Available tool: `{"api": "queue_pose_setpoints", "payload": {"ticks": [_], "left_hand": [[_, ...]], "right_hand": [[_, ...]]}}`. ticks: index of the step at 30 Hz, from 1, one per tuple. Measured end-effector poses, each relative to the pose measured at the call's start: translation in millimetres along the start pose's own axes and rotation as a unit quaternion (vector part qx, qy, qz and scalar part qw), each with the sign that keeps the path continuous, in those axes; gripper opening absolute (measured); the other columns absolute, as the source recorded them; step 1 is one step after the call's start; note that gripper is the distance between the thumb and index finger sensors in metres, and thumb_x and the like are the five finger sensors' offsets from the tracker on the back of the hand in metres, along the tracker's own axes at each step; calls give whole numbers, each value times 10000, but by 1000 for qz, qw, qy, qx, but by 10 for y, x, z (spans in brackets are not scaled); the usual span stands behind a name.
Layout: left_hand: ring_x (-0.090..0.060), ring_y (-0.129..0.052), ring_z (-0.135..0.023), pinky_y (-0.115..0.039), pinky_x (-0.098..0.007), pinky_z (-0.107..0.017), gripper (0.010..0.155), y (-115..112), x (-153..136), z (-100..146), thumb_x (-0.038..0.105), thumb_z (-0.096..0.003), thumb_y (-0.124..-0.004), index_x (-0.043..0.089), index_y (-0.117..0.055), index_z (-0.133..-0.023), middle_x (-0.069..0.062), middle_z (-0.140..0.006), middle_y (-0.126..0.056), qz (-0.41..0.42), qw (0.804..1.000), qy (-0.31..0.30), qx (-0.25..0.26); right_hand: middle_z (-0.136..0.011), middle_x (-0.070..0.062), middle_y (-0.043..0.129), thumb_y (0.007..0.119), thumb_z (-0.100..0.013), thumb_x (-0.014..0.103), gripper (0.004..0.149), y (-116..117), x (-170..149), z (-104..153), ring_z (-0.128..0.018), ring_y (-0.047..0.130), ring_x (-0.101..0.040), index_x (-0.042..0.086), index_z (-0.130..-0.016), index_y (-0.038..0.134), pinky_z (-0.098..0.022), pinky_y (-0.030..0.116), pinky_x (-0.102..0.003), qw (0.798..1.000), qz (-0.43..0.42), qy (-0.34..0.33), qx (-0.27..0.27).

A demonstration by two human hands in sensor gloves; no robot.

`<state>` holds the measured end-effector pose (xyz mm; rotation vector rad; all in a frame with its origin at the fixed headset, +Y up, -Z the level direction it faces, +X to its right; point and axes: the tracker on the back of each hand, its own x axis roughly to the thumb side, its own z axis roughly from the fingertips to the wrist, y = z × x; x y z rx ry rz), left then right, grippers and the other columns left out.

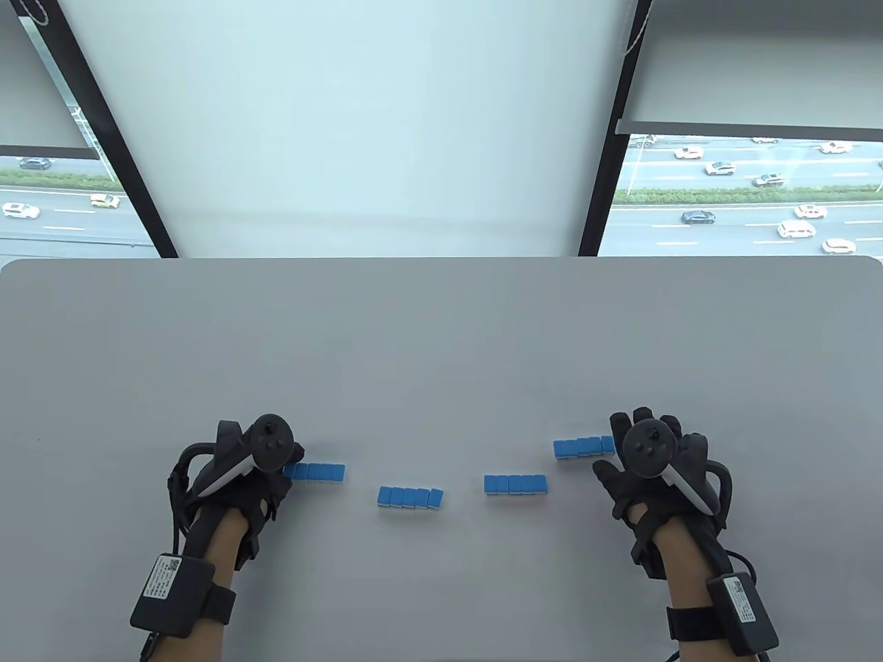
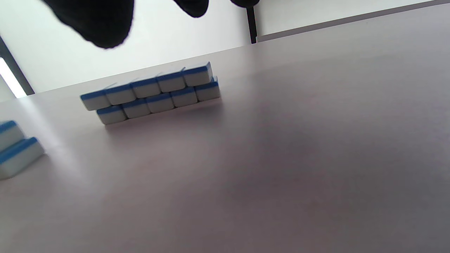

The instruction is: Build mahjong tile wall

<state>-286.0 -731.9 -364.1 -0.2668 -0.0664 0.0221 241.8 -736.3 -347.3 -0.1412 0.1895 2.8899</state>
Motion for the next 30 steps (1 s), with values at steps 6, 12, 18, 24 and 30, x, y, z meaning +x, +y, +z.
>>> {"api": "queue_pose_setpoints", "payload": {"ticks": [6, 12, 18, 24, 30], "left_hand": [[-276, -922, -818, -746, -556, -641, 611, 172, -47, 101, 489, -421, -845, 319, -729, -996, 6, -962, -861, 39, 999, 2, 28], [-345, -766, -983, -654, -620, -692, 671, 311, 105, 131, 591, -424, -747, 355, -653, -1045, -4, -1095, -738, 60, 996, -7, 69], [-323, -789, -976, -651, -618, -694, 630, 417, 344, 114, 578, -420, -749, 352, -722, -1008, 13, -1063, -794, 71, 990, -18, 122], [-350, -590, -1070, -510, -673, -726, 723, 280, 549, 165, 633, -414, -721, 373, -581, -1074, -1, -1158, -609, 66, 992, -32, 104], [-404, -336, -1105, -330, -735, -710, 856, 54, 562, 192, 703, -394, -684, 364, -385, -1121, -49, -1208, -340, 52, 997, -43, 40]], "right_hand": [[-1133, -28, 247, 709, -412, 583, 775, -3, -22, 2, -999, 194, -429, 316, -1053, 366, -637, 132, -654, 1000, -4, 2, -2], [-1134, -25, 253, 707, -413, 584, 774, -1, -33, 3, -999, 196, -428, 316, -1053, 367, -637, 131, -654, 1000, -8, 2, -2], [-1134, -25, 256, 708, -412, 584, 771, 14, -41, -4, -999, 198, -429, 318, -1053, 370, -637, 130, -654, 1000, -8, 2, 1], [-1135, -23, 257, 705, -413, 586, 770, 25, -31, -12, -1001, 198, -427, 320, -1053, 369, -638, 130, -654, 1000, -4, -1, 2], [-1135, -23, 256, 695, -414, 591, 764, 35, -22, -15, -1001, 196, -427, 326, -1052, 371, -639, 128, -653, 1000, -2, -1, 3]]}}
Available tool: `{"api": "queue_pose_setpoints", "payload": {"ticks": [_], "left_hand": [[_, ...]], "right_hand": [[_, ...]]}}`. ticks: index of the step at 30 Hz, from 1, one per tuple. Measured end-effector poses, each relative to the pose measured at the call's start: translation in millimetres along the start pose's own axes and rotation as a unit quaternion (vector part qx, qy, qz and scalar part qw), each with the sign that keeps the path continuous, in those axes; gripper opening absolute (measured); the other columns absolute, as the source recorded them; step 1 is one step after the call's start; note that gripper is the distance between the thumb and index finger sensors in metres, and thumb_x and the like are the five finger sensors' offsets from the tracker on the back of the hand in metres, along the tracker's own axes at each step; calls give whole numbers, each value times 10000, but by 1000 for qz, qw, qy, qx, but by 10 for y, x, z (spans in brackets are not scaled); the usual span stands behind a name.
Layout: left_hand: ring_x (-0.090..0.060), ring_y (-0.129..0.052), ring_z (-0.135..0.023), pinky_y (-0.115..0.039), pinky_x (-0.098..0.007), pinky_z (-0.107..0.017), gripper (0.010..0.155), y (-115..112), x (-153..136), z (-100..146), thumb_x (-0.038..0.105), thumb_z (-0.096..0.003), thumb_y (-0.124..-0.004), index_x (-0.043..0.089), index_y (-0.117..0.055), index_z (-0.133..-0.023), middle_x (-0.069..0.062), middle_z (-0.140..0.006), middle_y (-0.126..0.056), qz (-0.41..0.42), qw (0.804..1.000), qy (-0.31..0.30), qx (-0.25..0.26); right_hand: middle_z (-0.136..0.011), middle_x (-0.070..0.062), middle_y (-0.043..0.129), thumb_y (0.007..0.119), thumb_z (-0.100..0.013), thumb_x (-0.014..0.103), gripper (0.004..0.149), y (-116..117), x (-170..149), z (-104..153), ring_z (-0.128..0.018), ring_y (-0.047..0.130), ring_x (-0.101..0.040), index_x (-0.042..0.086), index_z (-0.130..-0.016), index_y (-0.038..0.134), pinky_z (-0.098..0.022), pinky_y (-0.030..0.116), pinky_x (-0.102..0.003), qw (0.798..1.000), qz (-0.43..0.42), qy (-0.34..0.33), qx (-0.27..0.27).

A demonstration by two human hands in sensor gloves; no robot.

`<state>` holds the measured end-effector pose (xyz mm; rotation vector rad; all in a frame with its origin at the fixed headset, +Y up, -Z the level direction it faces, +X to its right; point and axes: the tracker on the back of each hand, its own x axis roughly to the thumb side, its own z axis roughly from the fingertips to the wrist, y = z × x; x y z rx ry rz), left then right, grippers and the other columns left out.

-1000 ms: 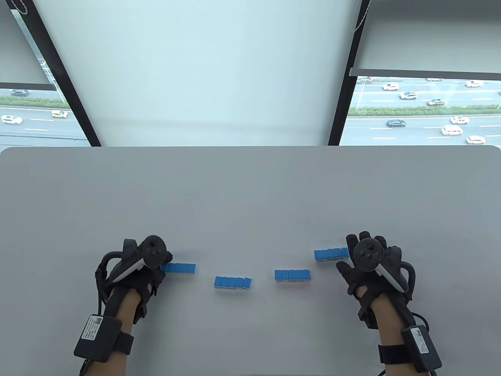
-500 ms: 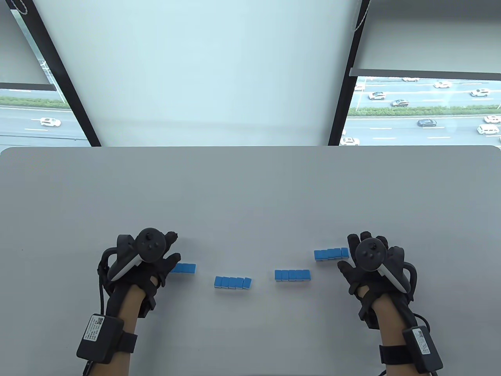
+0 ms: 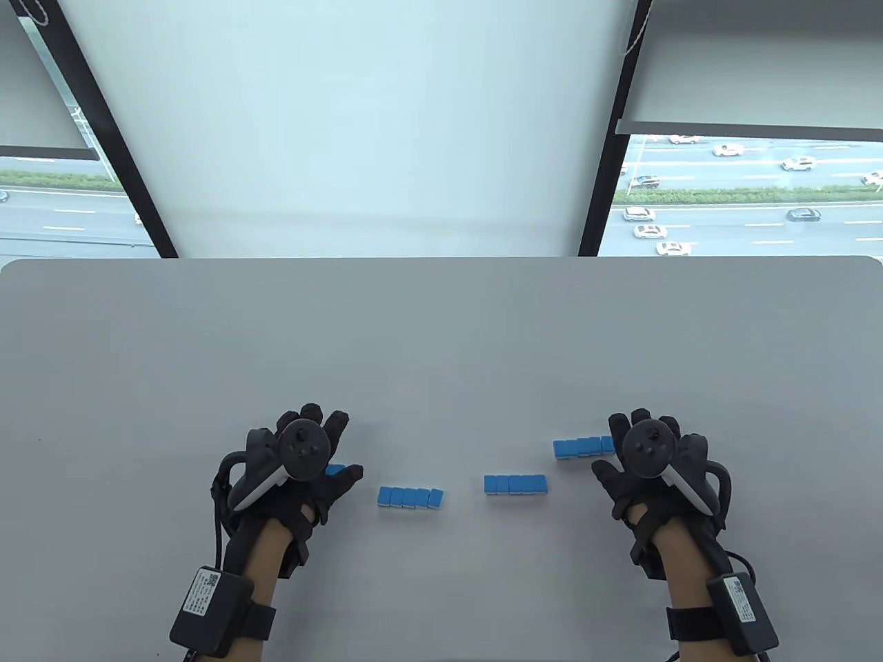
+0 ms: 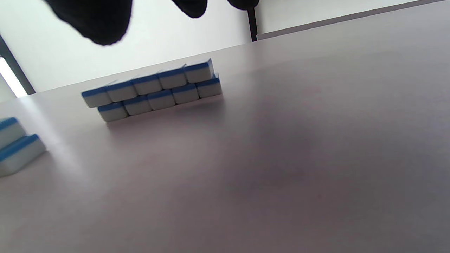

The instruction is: Build mahjong tile wall

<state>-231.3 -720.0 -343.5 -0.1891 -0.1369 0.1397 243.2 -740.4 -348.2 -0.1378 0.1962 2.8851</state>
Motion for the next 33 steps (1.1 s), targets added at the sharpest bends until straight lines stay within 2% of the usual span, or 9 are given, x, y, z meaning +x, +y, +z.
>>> {"api": "queue_pose_setpoints", "payload": {"ticks": [4, 7, 14, 19, 24, 26, 29, 33], "left_hand": [[-415, -309, -1103, -309, -743, -704, 867, 22, -60, -17, 706, -391, -684, 358, -373, -1121, -46, -1207, -318, 22, 1000, 2, 7], [-418, -395, -1094, -344, -742, -705, 827, 38, -67, -36, 681, -389, -703, 355, -458, -1108, -43, -1199, -405, 17, 999, -9, 45], [-416, -417, -1092, -357, -736, -711, 803, 37, -72, -54, 672, -398, -704, 356, -488, -1104, -43, -1199, -422, 8, 999, -8, 31], [-419, -424, -1090, -361, -735, -710, 797, 72, -102, -45, 666, -403, -706, 351, -496, -1104, -48, -1198, -424, 9, 999, -9, 33], [-418, -450, -1085, -384, -729, -713, 786, 77, -104, -39, 660, -406, -707, 348, -514, -1101, -56, -1196, -438, 11, 999, -13, 34], [-419, -454, -1084, -387, -728, -713, 783, 62, -94, -39, 659, -408, -706, 348, -516, -1100, -58, -1195, -441, 12, 999, -16, 28], [-417, -453, -1086, -384, -728, -714, 783, 59, -72, -32, 658, -408, -706, 347, -515, -1101, -60, -1194, -440, 9, 999, -19, 26], [-420, -452, -1085, -381, -729, -713, 782, 63, -59, -21, 657, -409, -706, 348, -514, -1102, -60, -1195, -439, 10, 999, -23, 26]], "right_hand": [[-1135, -25, 251, 687, -413, 598, 761, -8, -3, 8, -1000, 193, -431, 333, -1051, 367, -638, 126, -652, 1000, 0, 3, -4], [-1135, -35, 241, 684, -413, 600, 763, -36, 6, 36, -998, 191, -441, 335, -1052, 362, -637, 124, -654, 1000, -2, 4, -13], [-1136, -51, 243, 675, -413, 612, 768, -246, 51, 90, -998, 210, -450, 333, -1056, 361, -638, 141, -659, 999, 17, 11, -43], [-1134, -88, 288, 683, -415, 607, 772, -390, 141, 38, -995, 273, -476, 309, -1059, 378, -647, 188, -667, 998, -1, 29, -51], [-1111, -147, 397, 698, -409, 609, 790, -386, 317, -124, -953, 473, -528, 282, -1061, 395, -678, 388, -657, 997, -7, 76, -8], [-1094, -173, 429, 702, -406, 611, 809, -352, 350, -229, -928, 533, -544, 256, -1062, 389, -669, 447, -664, 991, -38, 122, 36], [-1075, -218, 434, 707, -406, 619, 852, -245, 358, -364, -901, 560, -589, 205, -1065, 361, -649, 478, -694, 975, -84, 171, 117], [-1050, -249, 460, 714, -402, 629, 887, -98, 334, -487, -882, 587, -593, 163, -1061, 347, -636, 507, -698, 961, -99, 210, 151]]}}
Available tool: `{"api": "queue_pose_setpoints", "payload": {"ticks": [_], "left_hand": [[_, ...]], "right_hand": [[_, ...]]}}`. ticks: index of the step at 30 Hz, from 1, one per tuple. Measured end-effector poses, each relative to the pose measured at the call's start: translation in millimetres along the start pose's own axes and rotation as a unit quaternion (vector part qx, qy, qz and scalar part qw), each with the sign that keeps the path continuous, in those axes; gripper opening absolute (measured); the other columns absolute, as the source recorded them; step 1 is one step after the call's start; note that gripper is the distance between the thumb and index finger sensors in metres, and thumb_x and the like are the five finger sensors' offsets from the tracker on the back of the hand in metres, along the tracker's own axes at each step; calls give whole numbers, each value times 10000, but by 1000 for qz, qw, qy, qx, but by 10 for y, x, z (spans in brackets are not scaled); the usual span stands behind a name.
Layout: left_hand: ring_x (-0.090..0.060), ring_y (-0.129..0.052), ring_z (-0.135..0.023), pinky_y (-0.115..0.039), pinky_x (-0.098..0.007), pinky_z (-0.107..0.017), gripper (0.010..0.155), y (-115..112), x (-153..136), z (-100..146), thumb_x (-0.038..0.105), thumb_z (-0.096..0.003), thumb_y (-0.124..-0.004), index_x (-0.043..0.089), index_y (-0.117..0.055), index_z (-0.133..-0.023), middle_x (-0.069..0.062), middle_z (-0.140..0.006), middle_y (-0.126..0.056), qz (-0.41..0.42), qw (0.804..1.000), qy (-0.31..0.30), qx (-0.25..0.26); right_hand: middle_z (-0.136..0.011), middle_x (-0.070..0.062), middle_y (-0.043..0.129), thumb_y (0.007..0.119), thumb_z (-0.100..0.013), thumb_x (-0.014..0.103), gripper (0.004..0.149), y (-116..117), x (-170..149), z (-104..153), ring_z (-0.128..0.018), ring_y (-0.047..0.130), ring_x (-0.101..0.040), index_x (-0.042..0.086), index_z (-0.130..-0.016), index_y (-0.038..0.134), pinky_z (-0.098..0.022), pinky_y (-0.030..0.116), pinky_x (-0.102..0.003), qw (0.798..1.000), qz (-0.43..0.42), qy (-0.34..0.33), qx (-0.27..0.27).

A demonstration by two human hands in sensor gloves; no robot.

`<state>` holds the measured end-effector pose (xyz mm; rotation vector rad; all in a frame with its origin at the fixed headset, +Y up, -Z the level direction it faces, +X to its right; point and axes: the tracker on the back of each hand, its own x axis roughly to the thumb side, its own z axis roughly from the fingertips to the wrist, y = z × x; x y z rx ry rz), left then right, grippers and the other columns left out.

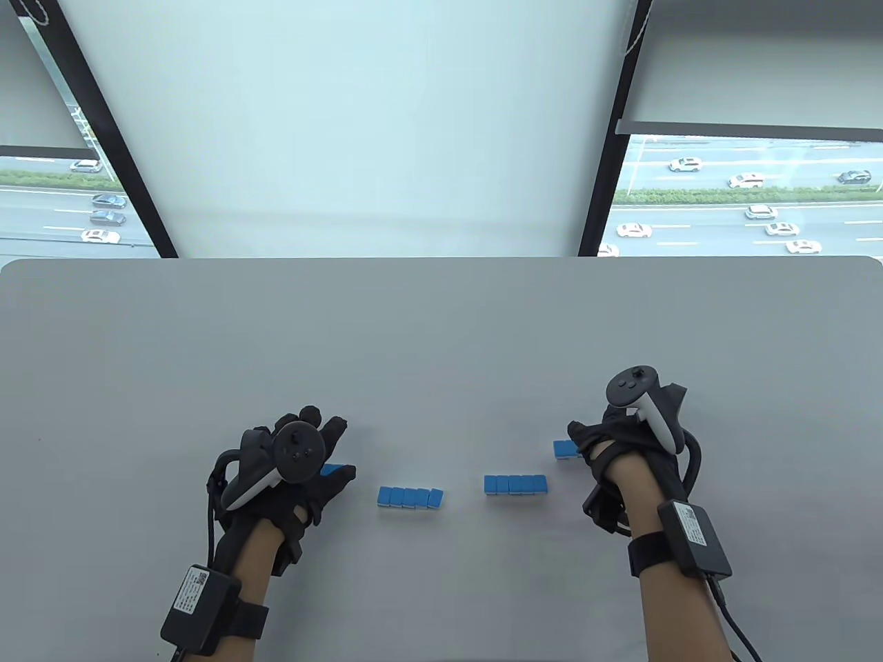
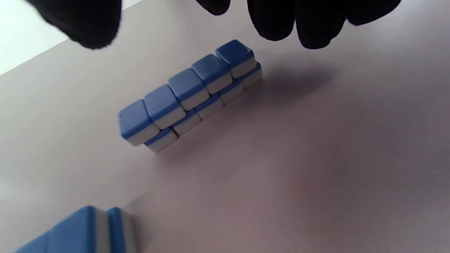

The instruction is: Build mahjong tile wall

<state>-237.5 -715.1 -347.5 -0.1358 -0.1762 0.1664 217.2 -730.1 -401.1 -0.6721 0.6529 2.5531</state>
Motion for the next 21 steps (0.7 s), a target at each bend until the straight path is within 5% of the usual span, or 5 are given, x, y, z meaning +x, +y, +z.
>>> {"api": "queue_pose_setpoints", "payload": {"ticks": [7, 21], "left_hand": [[-420, -449, -1086, -376, -730, -712, 779, -4, -10, 0, 655, -413, -704, 347, -512, -1103, -60, -1196, -436, 4, 1000, 0, -2], [-426, -439, -1086, -362, -736, -708, 781, -14, 9, 9, 655, -414, -703, 347, -508, -1105, -63, -1198, -426, 6, 1000, -4, -10]], "right_hand": [[-1015, -263, 525, 754, -378, 636, 927, 76, 86, -62, -839, 657, -567, 137, -1055, 364, -610, 568, -682, 999, 21, 24, -10], [-1003, -321, 355, 822, -330, 672, 1117, 272, 308, -63, -852, 548, -604, 68, -1027, 192, -626, 531, -695, 995, 72, 64, 4]]}}
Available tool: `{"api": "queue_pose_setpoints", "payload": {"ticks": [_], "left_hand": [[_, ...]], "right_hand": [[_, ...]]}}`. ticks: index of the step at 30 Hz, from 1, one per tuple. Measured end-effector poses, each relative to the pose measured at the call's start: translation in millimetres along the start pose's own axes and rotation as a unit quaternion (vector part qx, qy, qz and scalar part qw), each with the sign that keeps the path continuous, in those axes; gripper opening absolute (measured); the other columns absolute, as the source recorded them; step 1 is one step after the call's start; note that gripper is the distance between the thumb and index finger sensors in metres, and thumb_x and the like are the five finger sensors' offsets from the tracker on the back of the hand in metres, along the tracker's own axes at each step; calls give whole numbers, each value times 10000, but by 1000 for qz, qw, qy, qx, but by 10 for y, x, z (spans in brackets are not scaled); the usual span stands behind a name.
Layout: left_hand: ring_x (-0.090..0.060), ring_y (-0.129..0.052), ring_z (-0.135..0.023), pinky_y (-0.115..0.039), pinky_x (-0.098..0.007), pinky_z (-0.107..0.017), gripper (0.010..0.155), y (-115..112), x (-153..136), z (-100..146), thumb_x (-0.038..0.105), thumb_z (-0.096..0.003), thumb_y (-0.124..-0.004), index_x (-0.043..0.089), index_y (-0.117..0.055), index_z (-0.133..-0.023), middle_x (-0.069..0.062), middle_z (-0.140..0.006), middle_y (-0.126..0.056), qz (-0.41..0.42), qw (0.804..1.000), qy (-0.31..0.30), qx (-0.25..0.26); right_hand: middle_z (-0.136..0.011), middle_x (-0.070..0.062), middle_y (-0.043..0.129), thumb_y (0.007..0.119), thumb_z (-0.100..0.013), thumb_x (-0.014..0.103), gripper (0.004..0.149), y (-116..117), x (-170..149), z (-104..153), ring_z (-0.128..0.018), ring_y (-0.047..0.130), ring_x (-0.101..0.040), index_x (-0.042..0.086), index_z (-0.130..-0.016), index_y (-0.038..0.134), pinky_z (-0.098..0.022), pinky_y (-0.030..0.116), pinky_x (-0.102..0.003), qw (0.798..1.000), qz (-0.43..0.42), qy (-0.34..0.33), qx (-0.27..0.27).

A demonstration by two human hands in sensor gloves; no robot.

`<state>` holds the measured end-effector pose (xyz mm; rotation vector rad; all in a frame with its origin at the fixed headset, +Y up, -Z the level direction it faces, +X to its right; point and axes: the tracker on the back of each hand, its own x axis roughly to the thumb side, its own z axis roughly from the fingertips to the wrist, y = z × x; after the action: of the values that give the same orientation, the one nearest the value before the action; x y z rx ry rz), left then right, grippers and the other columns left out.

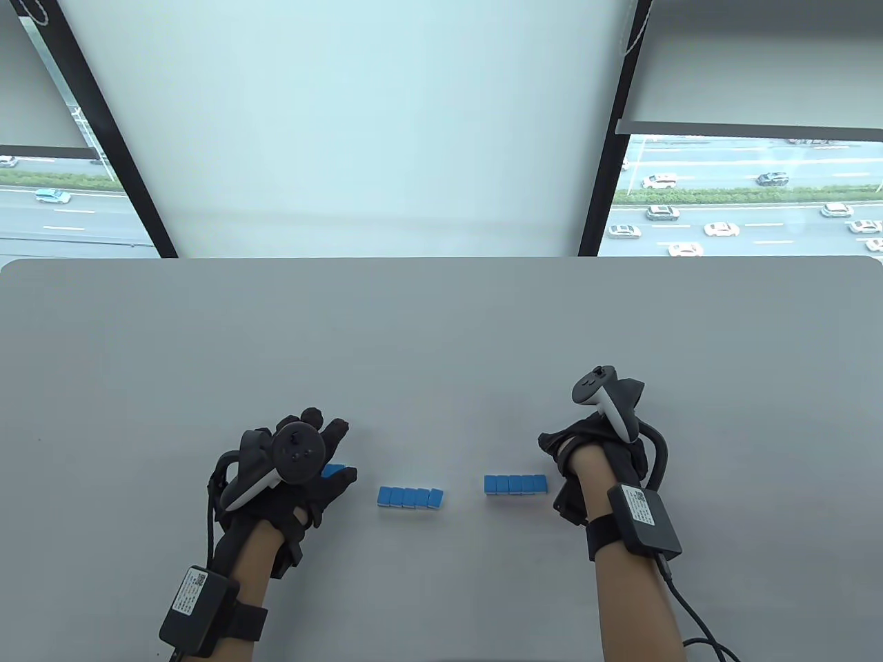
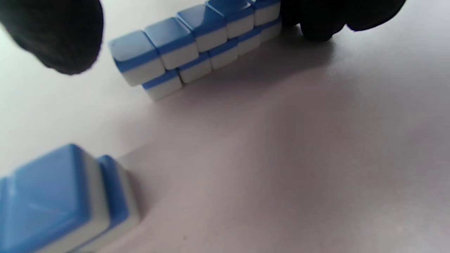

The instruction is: Build mahjong tile wall

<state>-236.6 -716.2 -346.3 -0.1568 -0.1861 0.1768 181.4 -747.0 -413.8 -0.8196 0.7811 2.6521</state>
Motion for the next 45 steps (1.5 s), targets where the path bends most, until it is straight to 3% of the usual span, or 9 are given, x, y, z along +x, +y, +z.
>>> {"api": "queue_pose_setpoints", "payload": {"ticks": [10, 14, 26, 33, 45], "left_hand": [[-425, -436, -1087, -358, -737, -708, 779, -7, 8, -3, 653, -417, -700, 347, -505, -1106, -65, -1199, -420, -11, 1000, 6, -4], [-425, -435, -1087, -358, -736, -709, 781, 4, 13, -4, 655, -417, -700, 346, -503, -1107, -63, -1200, -416, -16, 1000, 9, -3], [-426, -434, -1087, -358, -734, -711, 780, 3, -40, -39, 655, -417, -699, 347, -505, -1107, -65, -1200, -413, -32, 999, 24, -5], [-425, -437, -1087, -357, -736, -710, 778, 16, -59, -56, 653, -418, -701, 346, -507, -1106, -65, -1200, -414, -36, 999, 30, -3], [-428, -431, -1087, -356, -736, -710, 779, 89, -70, 0, 651, -420, -700, 342, -505, -1108, -69, -1201, -409, -44, 998, 40, 12]], "right_hand": [[-969, -339, 458, 862, -338, 614, 1060, 50, 173, -2, -799, 650, -602, 18, -1021, 311, -598, 607, -679, 997, 58, 21, -47], [-956, -349, 484, 865, -335, 613, 1055, 28, 224, -44, -786, 677, -606, 4, -1016, 335, -588, 626, -683, 996, 78, 28, -38], [-951, -322, 518, 839, -332, 642, 1033, -263, 615, -502, -787, 704, -601, 10, -1006, 378, -589, 650, -678, 993, 98, 59, -28], [-953, -313, 522, 835, -322, 643, 1041, -400, 1105, -731, -779, 717, -589, 35, -1018, 357, -599, 646, -673, 992, 96, 62, -44], [-968, -288, 508, 782, -338, 686, 1027, -245, 2031, -579, -789, 709, -575, 72, -1033, 339, -610, 635, -669, 991, 111, 46, -65]]}}
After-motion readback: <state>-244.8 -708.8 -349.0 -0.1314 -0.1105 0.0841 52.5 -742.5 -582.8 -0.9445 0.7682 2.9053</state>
